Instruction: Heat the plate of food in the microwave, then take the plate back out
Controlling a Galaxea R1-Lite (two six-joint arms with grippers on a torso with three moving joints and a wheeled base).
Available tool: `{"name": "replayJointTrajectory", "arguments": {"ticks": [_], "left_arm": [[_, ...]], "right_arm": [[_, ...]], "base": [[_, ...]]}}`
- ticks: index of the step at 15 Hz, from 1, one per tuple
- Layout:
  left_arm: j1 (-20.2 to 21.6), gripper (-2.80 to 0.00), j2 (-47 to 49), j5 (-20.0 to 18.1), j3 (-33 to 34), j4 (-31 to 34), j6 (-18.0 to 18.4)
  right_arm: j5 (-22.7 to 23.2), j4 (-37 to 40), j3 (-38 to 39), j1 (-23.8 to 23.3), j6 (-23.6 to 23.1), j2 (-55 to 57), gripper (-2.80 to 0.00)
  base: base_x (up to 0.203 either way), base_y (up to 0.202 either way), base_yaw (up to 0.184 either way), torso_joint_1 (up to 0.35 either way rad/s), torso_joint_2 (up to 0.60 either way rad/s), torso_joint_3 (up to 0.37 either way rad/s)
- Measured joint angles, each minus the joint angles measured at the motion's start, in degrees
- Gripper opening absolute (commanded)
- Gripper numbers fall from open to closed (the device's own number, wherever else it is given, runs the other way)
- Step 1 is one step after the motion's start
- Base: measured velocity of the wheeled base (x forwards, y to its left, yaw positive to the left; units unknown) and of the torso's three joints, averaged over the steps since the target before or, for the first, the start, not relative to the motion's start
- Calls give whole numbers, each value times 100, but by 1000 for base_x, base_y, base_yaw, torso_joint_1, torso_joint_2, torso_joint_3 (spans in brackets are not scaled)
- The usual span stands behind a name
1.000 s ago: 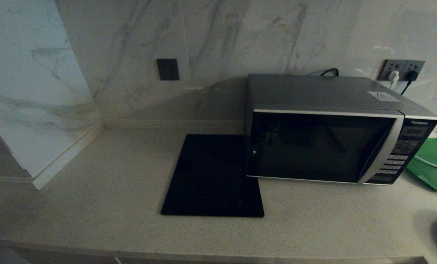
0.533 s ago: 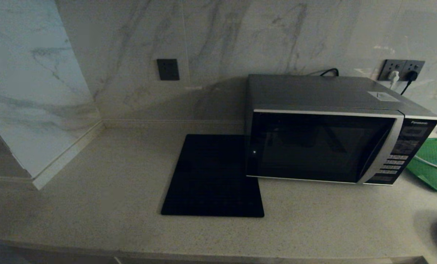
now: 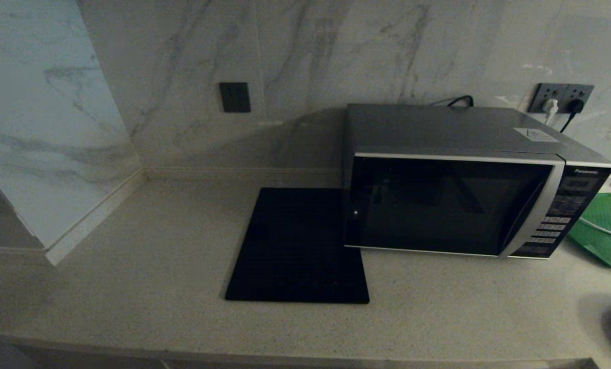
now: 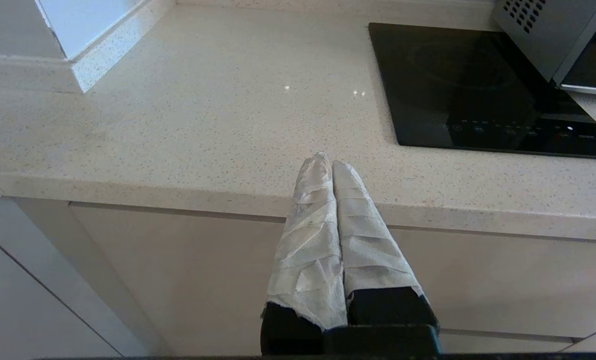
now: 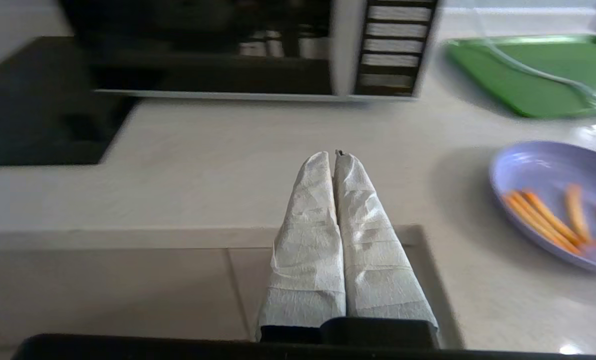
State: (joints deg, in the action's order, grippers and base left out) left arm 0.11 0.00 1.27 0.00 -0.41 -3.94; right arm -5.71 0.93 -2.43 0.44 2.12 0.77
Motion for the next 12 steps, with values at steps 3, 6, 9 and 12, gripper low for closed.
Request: {"name": "replayJointTrajectory", "arguments": {"ticks": [3,6,9,12], "left_arm": [[-7,-280,0,-1,0,-1,1],[2,-280,0,2,0,0,2],[-4,-280,0,0,0,-2,4],[2,-280,0,2,0,0,4]], "right_arm": [[408,-47,150,-2,-21,-70,-280],[435,-97,232,-2,80,-82,-280],[351,-98,240,-2,273,-87,-280],[343,-93,240,-2,292,-87,-280]], "base": [[0,0,0,0,0,0],[0,0,0,0,0,0],[0,0,0,0,0,0],[0,0,0,0,0,0]]}}
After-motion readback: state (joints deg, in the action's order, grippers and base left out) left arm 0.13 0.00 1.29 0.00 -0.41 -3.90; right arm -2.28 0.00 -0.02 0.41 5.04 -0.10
